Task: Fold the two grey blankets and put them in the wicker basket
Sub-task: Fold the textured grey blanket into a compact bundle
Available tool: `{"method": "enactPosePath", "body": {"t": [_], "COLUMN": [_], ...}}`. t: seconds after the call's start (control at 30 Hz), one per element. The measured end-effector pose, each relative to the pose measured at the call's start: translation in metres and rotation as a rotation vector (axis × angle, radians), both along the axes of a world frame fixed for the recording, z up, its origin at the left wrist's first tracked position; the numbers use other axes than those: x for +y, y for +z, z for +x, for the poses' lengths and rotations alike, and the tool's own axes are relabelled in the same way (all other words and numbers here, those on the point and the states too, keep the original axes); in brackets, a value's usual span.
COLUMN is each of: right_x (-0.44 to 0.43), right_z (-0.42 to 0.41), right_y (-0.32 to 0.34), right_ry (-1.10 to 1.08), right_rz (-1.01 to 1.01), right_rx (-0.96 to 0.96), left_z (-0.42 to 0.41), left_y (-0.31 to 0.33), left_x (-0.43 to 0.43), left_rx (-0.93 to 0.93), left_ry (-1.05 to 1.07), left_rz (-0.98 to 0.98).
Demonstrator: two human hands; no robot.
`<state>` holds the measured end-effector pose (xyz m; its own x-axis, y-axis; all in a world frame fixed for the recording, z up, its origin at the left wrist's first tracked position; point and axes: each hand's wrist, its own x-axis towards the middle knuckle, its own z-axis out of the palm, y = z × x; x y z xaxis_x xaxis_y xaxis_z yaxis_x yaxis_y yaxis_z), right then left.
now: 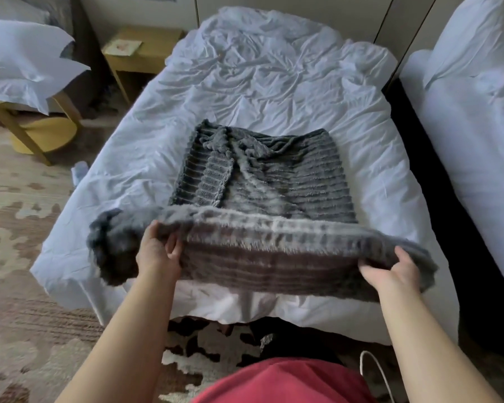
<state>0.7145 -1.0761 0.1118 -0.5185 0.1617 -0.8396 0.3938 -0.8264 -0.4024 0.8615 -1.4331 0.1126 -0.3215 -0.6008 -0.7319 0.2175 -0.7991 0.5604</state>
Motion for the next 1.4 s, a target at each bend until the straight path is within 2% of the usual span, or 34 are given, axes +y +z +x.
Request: {"method": "enactPosePath", "body": {"t": [0.1,0.2,0.33,0.43,0.63,0.7,0.8,0.93,1.03,1.13,1.23,1.4], "right_x": [-0.01,-0.021,-0.03,-0.031,-0.033,-0.034,-0.04,-0.053,-0.081,-0.124,-0.162,-0.198], "right_z": [-0.038,-0.061,-0.071,-0.072,-0.076,-0.072,-0.072,-0.103,-0.164,-0.263,-0.357,-0.436], "right_y": [0.002,-0.014,-0.058,-0.1,-0.154,-0.166,-0.173,-0.162,-0.129,-0.054,0.052,0.257], "right_ry": [0.052,0.16,0.277,0.353,0.482,0.462,0.37,0.316,0.294,0.359,0.41,0.464], "right_rz": [-0.089,-0.051,-0.012,0.092,0.268,0.259,0.068,0.028,0.049,0.039,-0.038,-0.142], "right_rx": [0.136,0.099,-0.118,-0.283,-0.644,-0.631,-0.467,-0.394,-0.326,-0.162,0.052,0.585], "left_z": [-0.033,-0.049,-0.056,-0.063,-0.081,-0.091,-0.105,-0.14,-0.192,-0.272,-0.355,-0.433], "left_y": [-0.012,-0.044,-0.09,-0.115,-0.154,-0.164,-0.171,-0.154,-0.121,-0.055,0.05,0.246], "left_x": [-0.01,-0.016,-0.014,-0.011,-0.017,-0.019,-0.023,-0.032,-0.049,-0.085,-0.125,-0.169], "left_rx": [0.03,-0.044,-0.23,-0.354,-0.442,-0.466,-0.373,-0.287,-0.193,-0.164,-0.091,0.235], "left_ry": [-0.122,-0.215,-0.364,-0.42,-0.302,-0.303,-0.276,-0.191,-0.159,-0.267,-0.274,-0.249], "left_rz": [-0.105,-0.05,0.048,0.149,0.232,0.271,0.388,0.453,0.408,0.228,0.03,-0.26]}}
